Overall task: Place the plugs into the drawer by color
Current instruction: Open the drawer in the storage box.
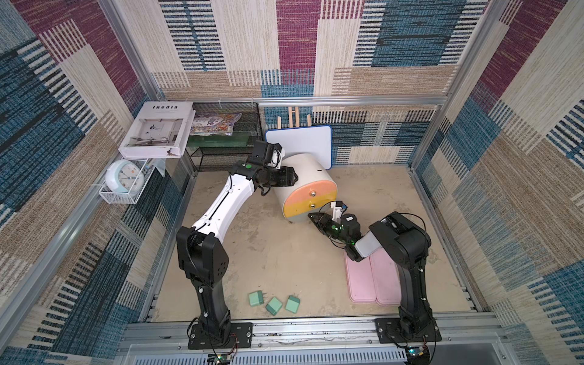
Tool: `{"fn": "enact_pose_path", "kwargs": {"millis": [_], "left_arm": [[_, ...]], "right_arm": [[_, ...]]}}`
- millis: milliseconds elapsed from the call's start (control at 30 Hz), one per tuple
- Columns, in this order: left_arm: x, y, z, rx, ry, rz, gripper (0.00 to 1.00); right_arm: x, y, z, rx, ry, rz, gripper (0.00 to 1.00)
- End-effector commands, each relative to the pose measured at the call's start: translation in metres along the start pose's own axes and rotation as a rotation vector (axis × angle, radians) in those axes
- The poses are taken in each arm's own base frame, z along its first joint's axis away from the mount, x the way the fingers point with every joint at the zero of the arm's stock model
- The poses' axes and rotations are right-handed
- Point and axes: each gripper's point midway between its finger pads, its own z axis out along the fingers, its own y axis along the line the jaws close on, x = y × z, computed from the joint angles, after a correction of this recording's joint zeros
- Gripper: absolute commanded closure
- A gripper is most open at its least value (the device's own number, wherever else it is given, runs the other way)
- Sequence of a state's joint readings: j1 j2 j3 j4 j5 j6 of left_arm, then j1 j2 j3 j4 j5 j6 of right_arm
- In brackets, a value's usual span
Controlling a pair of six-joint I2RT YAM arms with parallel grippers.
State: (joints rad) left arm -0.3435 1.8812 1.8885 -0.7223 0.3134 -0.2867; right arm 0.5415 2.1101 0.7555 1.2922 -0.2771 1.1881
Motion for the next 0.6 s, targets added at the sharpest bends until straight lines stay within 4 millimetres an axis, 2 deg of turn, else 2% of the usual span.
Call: {"fn": "enact_pose_path", "kwargs": {"millis": [0, 233, 433, 567], "left_arm": [[0.019, 0.012, 0.005, -0.043, 0.074, -0.007, 0.28], [0.022, 0.014, 0.007, -0.049, 0.08, -0.003, 0.28], [0.022, 0.023, 0.012, -0.055, 0.084, -0.019, 0.28], [0.02, 0.029, 0.014, -0.052, 0.081, -0.041, 0.28]], "right_arm": [[-0.004, 0.008, 0.003, -0.042, -0.007, 0.008, 0.63], [-0.007, 0.006, 0.003, -0.036, -0.01, 0.016, 0.74], [-0.008, 0.011, 0.0, -0.011, 0.005, -0.027, 0.89], [-0.009, 0.019, -0.003, 0.002, 0.01, -0.061, 0.91]]}}
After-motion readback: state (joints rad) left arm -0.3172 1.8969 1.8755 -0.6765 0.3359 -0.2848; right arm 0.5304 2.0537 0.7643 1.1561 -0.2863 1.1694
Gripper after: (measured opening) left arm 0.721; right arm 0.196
